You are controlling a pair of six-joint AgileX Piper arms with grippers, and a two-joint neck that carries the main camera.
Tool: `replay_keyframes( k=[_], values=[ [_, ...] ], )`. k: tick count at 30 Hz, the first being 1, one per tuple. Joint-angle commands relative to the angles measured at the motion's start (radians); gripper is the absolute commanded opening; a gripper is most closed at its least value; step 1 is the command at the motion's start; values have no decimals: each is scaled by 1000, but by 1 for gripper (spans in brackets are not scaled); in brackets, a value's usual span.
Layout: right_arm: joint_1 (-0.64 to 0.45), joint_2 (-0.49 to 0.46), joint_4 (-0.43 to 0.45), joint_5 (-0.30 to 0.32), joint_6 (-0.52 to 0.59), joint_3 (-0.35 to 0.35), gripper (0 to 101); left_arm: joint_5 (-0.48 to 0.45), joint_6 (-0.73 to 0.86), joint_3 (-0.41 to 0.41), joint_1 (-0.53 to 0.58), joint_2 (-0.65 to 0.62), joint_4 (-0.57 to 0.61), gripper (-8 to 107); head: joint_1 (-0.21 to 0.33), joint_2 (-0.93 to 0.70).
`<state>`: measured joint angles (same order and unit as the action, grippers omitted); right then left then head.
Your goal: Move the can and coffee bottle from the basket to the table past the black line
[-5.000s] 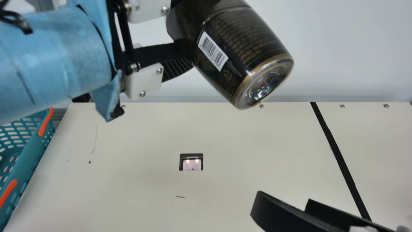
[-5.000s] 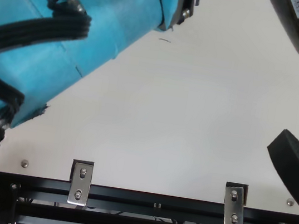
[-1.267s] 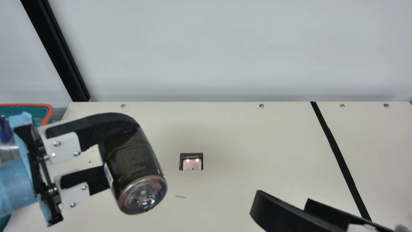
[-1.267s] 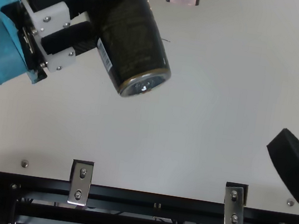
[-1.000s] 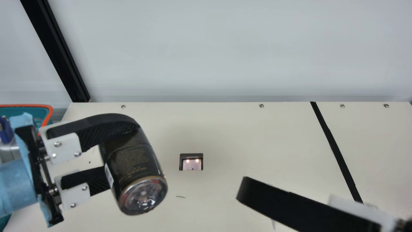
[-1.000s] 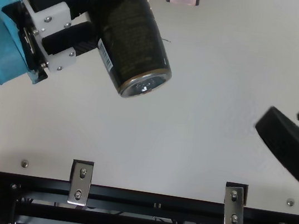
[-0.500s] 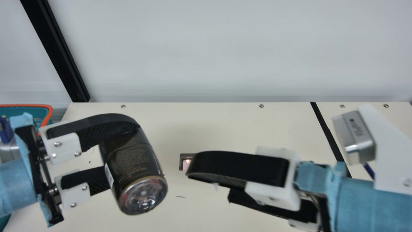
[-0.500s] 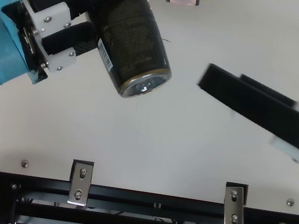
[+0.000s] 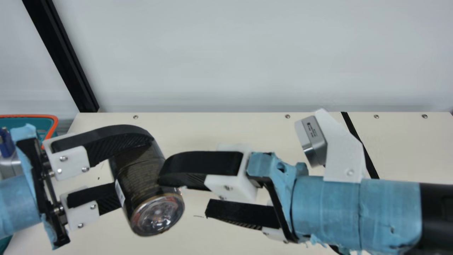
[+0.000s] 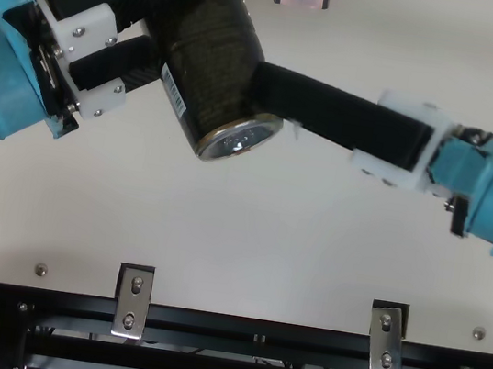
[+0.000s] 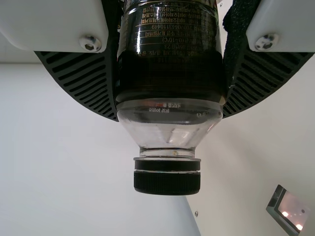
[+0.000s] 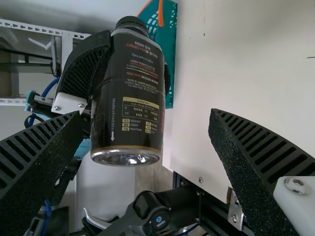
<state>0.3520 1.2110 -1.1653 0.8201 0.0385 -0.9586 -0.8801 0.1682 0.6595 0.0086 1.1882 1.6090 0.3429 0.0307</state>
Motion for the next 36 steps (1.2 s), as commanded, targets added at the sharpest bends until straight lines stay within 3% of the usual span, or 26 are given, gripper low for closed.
replay_keyframes(
  k=[1,12,26,36],
  values=[
    [2,5,-8,-8,7,-1,101,0,0,0,0,0,0,10,24,7],
    [0,6,-28,-16,8,1,101,0,0,0,0,0,0,10,24,7],
    [-72,35,-294,30,56,85,101,0,0,0,0,0,0,10,24,7],
    [-49,79,-352,28,51,88,101,0,0,0,0,0,0,10,24,7]
  ],
)
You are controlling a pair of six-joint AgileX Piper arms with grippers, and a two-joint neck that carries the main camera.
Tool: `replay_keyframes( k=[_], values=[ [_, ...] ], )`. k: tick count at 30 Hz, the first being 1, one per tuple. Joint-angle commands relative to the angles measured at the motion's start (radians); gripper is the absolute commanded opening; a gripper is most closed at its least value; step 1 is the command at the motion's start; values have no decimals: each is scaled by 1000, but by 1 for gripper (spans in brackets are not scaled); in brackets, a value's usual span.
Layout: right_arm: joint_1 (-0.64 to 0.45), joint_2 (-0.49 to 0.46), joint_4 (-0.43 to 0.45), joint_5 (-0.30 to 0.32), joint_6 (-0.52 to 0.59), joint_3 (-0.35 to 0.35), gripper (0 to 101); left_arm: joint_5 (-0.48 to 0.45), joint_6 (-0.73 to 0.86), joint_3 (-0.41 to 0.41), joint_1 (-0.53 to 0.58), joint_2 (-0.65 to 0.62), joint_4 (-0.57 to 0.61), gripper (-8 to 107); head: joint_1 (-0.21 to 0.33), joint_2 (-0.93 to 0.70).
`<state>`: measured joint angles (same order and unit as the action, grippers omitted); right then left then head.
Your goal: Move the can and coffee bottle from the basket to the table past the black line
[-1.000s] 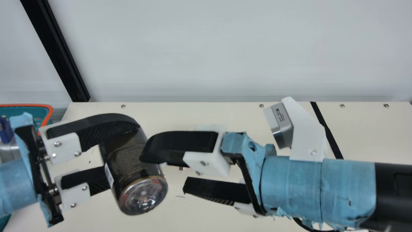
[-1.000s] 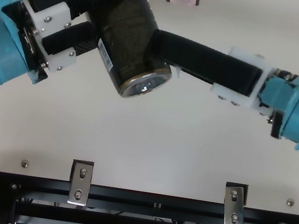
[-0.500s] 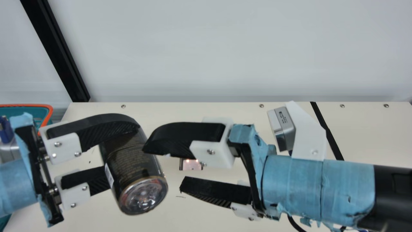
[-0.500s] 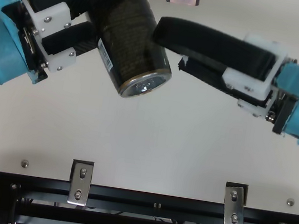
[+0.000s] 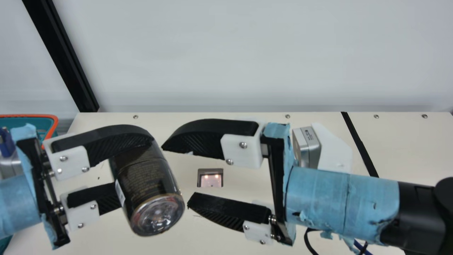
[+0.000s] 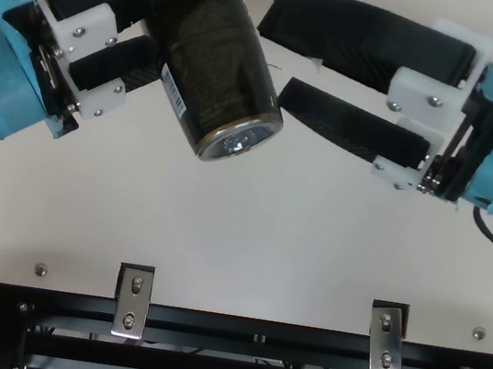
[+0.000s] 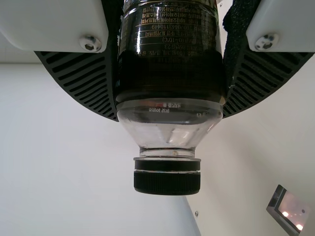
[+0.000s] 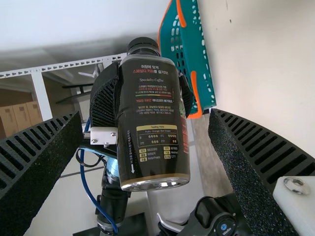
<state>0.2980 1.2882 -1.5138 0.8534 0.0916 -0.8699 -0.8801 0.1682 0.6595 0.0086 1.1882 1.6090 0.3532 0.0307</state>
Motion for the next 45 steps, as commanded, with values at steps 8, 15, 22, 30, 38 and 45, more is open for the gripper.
replay_keyframes(
  k=[8,15,22,30,38,45],
  values=[
    [64,35,-49,-36,-3,-20,101,0,0,0,0,0,0,10,14,7],
    [116,64,-98,-66,9,-30,101,0,0,0,0,0,0,10,14,7],
    [157,89,-141,-92,25,-35,101,0,0,0,0,0,0,10,14,7],
    [176,103,-169,-107,41,-32,55,0,0,0,0,0,0,10,14,7],
    [173,102,-173,-107,54,-24,0,0,0,0,0,0,6,10,14,7],
    [169,98,-181,-107,66,-16,0,0,0,0,0,0,7,90,14,7]
  ],
)
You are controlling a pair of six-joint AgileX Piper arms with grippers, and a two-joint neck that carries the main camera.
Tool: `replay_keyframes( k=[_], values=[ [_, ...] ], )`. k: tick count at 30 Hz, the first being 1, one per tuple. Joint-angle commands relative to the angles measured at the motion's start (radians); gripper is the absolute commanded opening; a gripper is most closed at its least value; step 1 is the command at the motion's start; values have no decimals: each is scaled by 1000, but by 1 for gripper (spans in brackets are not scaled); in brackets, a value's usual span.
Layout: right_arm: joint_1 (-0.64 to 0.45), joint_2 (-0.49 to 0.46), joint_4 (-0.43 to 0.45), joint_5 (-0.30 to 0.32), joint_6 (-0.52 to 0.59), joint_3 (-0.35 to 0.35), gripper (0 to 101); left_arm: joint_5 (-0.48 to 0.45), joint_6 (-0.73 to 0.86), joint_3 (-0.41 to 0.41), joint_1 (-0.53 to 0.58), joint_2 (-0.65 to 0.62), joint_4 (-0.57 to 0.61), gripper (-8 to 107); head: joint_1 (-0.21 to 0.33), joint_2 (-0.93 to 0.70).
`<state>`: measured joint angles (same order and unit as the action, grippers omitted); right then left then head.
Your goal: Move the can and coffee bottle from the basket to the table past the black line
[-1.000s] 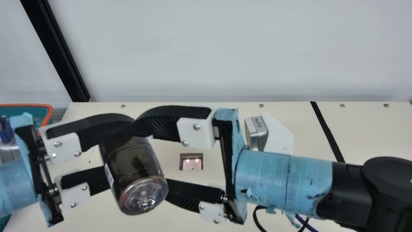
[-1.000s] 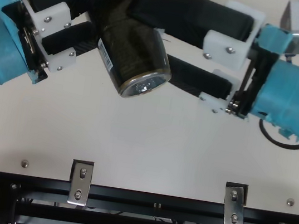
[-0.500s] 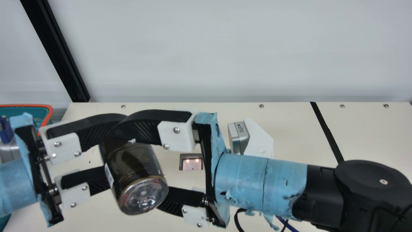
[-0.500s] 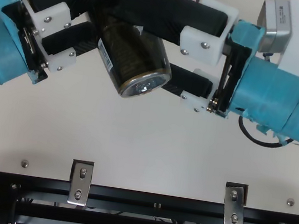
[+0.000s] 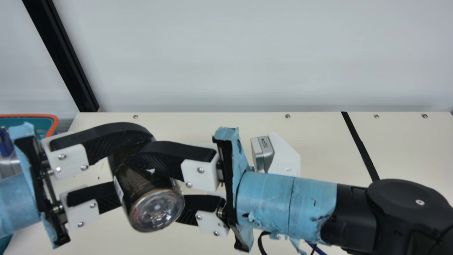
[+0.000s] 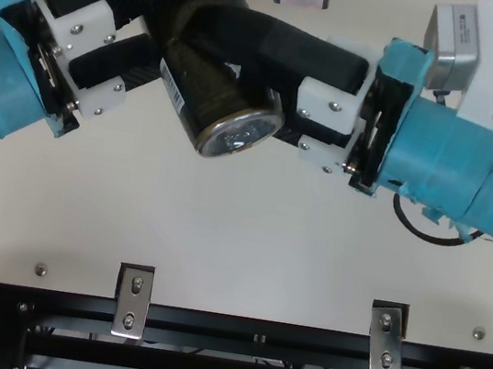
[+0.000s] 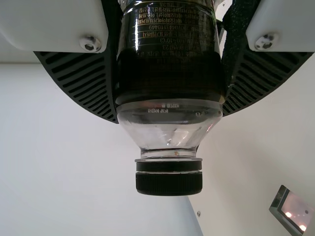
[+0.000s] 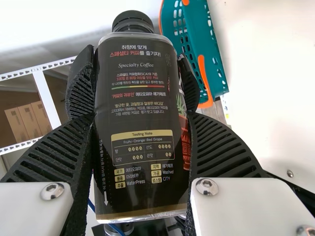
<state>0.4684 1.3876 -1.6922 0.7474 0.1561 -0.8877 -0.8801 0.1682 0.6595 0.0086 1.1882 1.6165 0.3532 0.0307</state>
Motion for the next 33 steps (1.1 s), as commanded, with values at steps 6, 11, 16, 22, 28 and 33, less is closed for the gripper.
replay_keyframes(
  k=[6,11,16,22,28,33],
  values=[
    [-4,-7,-7,2,8,10,0,0,0,0,0,0,-3,90,14,7],
    [-9,-12,-10,5,12,17,0,0,-6,3,0,-1,-7,90,14,7],
    [-19,-20,-12,6,17,28,0,22,-3,5,-14,-10,-17,90,14,7],
    [-45,-39,-15,10,21,43,0,47,7,6,-70,-17,-47,90,14,7],
    [-83,-61,-31,14,39,56,0,95,23,33,-124,-20,-182,90,14,7],
    [-113,-74,-39,18,55,64,0,168,37,72,-135,-26,-365,90,14,7]
  ],
)
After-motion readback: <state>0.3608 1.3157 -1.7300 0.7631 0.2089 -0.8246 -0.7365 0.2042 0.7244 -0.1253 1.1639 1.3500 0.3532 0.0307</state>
